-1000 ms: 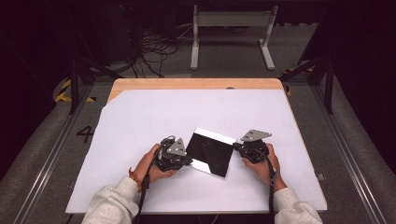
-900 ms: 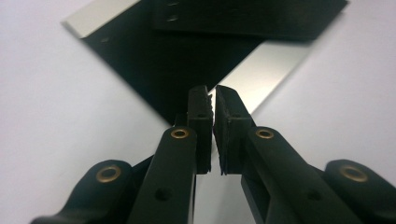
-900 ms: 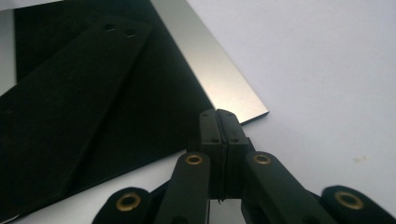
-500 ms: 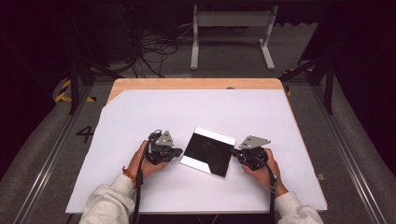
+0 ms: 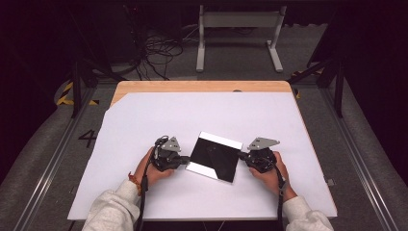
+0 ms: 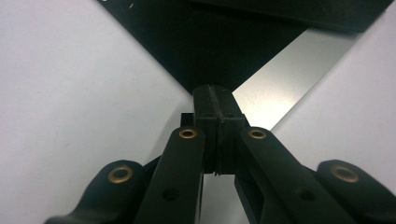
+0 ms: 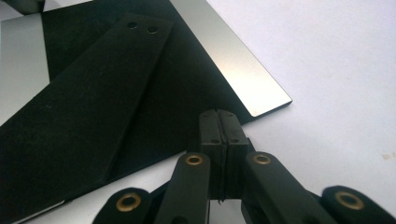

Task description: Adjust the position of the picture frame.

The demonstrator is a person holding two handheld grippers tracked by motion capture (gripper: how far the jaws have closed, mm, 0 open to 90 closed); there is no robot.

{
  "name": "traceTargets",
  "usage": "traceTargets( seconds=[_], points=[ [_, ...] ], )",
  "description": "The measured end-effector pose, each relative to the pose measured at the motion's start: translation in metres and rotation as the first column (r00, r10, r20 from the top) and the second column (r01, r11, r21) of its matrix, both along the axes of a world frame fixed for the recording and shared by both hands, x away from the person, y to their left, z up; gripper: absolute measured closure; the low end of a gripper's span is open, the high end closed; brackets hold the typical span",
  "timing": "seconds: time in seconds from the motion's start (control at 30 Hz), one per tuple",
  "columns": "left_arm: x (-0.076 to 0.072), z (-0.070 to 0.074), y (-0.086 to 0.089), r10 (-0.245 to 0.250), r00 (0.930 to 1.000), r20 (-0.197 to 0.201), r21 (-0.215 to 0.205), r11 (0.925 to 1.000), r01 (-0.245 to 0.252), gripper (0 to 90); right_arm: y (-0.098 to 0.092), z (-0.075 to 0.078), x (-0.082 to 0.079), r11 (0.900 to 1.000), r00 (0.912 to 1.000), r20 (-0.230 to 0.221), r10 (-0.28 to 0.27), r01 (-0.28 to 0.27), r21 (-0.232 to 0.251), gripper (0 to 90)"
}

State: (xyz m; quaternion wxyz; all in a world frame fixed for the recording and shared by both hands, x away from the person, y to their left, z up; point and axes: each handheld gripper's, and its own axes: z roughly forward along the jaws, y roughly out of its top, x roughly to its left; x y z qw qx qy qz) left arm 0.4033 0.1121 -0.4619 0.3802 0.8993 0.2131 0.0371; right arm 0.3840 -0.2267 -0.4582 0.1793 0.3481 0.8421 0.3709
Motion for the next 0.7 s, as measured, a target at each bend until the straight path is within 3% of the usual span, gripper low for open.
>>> traceTargets(
  seconds=[0.3, 0.6, 0.7],
  points=[
    [-0.012, 0.000, -0.001, -0.025, 0.9997, 0.006, 0.001, 0.9997, 0.025, 90.0, 0.000, -0.001, 0.007, 1.000, 1.0000, -0.003, -0.005, 0.005, 0.017, 90.0],
    [-0.025, 0.002, 0.001, -0.065, 0.9977, 0.018, 0.030, 0.9975, 0.064, 89.8, 0.004, 0.000, 0.016, 0.999, 0.9996, -0.026, 0.006, -0.005, 0.033, 90.0],
    [-0.025, 0.002, 0.003, -0.065, 0.9979, 0.003, 0.020, 0.9977, 0.065, 89.7, 0.006, 0.000, 0.018, 0.999, 0.9997, -0.025, 0.005, -0.004, 0.034, 90.0]
  ],
)
